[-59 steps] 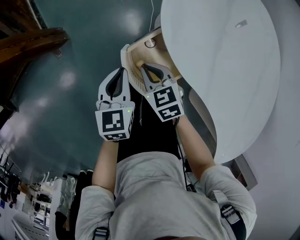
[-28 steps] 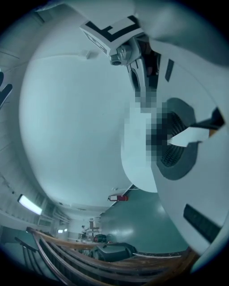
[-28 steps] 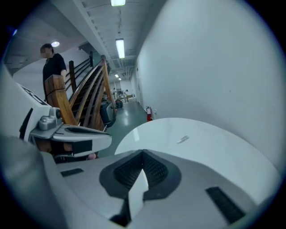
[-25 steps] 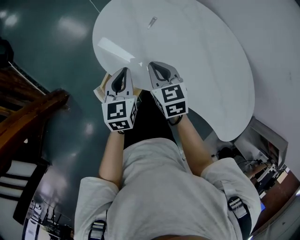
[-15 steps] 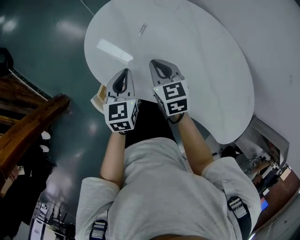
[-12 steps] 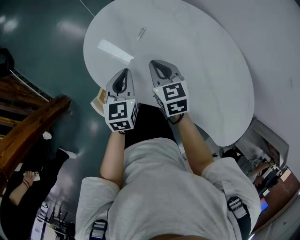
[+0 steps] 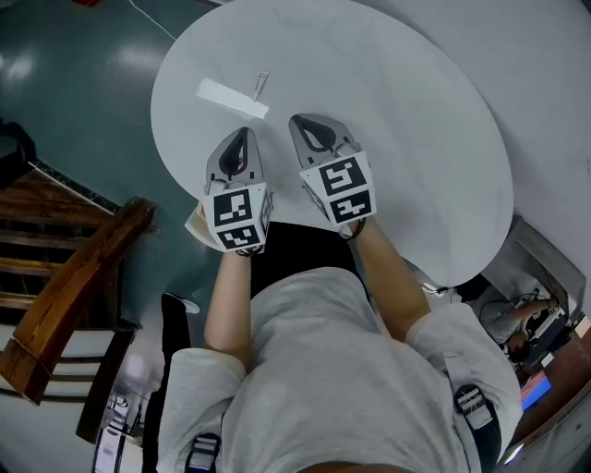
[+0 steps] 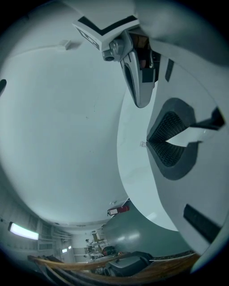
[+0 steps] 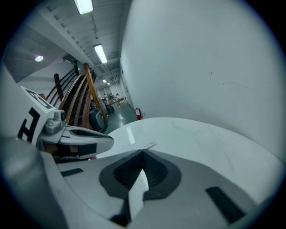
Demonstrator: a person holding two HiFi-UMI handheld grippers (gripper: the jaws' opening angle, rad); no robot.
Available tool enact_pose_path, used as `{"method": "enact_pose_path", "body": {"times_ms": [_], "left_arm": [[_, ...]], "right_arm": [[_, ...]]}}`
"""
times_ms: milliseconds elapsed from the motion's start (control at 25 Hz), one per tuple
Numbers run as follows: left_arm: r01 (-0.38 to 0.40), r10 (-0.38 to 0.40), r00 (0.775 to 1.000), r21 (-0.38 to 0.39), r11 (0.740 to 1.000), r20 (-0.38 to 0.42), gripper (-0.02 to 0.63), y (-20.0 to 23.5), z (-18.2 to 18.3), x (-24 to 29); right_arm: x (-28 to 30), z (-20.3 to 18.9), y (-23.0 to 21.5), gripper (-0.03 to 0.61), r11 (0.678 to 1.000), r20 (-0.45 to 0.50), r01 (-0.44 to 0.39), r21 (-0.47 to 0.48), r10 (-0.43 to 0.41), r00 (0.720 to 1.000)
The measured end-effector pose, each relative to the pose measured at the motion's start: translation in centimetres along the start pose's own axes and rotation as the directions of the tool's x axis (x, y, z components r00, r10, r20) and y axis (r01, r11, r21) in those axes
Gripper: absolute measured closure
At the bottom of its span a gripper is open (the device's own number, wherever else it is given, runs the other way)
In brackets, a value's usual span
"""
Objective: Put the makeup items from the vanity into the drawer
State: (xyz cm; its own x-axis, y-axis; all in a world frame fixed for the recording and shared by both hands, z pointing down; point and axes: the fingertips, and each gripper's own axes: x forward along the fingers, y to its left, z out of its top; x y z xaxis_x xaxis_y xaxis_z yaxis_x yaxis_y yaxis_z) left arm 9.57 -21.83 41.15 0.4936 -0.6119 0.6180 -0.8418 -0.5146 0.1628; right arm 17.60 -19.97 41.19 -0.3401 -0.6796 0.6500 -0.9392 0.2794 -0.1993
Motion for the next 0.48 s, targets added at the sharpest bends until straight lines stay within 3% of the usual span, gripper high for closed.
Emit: {"method": "enact_pose_path", "body": {"times_ms": [480], "left_arm": [[0.008, 0.011, 0.989, 0.13, 0.991, -0.148, 0.606, 0.2, 0.3, 6.6]], "right_arm": [[0.4, -0.5, -3.0, 0.565, 0.999, -0.005, -0.013, 0.046, 0.013, 1.0]]}}
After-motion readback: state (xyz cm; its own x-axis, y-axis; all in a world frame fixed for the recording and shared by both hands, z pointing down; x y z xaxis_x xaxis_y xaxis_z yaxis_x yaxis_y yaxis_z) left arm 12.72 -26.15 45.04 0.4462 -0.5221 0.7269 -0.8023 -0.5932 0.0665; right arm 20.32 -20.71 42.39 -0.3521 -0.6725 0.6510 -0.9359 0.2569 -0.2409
